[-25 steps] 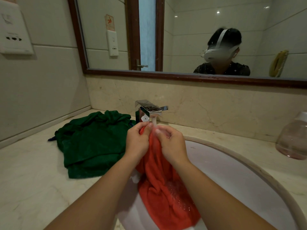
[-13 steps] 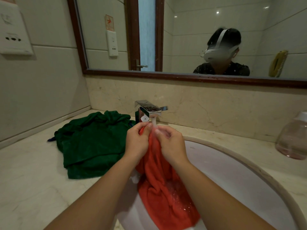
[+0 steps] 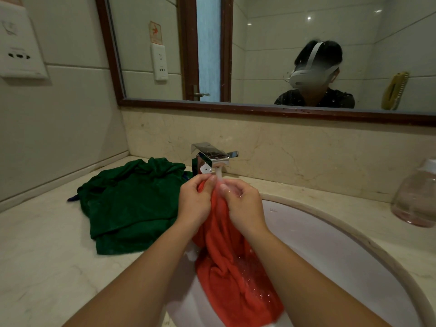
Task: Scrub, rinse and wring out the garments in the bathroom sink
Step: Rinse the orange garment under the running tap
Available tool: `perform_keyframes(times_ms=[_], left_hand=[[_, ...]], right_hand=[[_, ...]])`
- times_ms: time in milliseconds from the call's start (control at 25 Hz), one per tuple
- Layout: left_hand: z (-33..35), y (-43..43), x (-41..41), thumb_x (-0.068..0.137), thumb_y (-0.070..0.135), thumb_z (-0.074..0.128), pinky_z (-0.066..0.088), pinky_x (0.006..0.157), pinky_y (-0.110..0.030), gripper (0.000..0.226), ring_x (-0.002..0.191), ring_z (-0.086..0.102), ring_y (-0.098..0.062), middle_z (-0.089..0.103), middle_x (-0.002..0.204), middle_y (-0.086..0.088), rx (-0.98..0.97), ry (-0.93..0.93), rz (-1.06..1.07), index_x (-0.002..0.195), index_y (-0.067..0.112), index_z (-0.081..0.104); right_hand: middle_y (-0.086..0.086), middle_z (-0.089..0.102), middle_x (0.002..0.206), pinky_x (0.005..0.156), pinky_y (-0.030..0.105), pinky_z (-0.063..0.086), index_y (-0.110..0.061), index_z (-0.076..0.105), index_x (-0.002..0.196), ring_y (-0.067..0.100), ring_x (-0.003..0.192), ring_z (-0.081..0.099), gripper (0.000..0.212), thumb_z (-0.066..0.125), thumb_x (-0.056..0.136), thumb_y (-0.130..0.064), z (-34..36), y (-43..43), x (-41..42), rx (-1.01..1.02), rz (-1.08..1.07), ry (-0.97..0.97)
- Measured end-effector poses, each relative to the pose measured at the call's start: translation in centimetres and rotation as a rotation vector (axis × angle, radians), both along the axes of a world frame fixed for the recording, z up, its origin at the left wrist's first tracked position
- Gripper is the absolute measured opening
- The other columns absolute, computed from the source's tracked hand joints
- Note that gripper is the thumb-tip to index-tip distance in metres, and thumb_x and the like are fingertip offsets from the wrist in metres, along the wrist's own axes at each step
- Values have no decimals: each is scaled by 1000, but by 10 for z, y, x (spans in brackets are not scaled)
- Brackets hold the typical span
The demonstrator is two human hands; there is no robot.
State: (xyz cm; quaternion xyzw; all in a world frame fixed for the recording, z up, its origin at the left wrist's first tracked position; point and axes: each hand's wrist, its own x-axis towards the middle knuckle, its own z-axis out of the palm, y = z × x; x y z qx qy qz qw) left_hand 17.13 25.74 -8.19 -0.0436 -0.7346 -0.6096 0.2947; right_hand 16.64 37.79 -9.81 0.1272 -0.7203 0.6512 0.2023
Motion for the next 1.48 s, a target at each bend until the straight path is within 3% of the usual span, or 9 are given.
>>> perform_keyframes(times_ms=[480,680,880,1080,1480], left_hand=[[0,0,1,97,15,66,43,70,-3,12,77,61,17,68,86,17,7,0,-7,92,24,72],[0,1,0,97,14,67,43,71,-2,12,77,61,18,68,87,18,14,-2,-6,92,24,71],[0,1,-1,97,15,67,45,72,-3,9,77,61,17,68,87,17,16,-6,-9,93,22,72],[0,1,-2,96,16,67,45,72,-4,11,78,61,17,69,88,18,18,-4,-6,91,25,71],[0,1,0,96,17,68,45,71,-4,10,77,61,16,69,87,18,19,-16,-7,92,25,72]], right_hand=[[-10,77,97,89,28,56,-30,75,99,2,94,71,16,70,95,-16,0,1,0,12,-15,10],[-10,77,96,88,29,57,-37,73,92,3,94,71,21,70,95,-17,0,0,0,4,-8,16],[-14,75,93,83,18,53,-31,75,98,-4,91,69,15,70,95,-17,3,2,3,38,-25,13],[-12,76,96,88,28,56,-31,76,100,1,94,70,15,70,95,-17,1,2,0,55,-48,20],[-9,77,98,89,29,57,-22,77,106,2,94,70,15,70,95,-17,0,1,-1,22,-33,-15]])
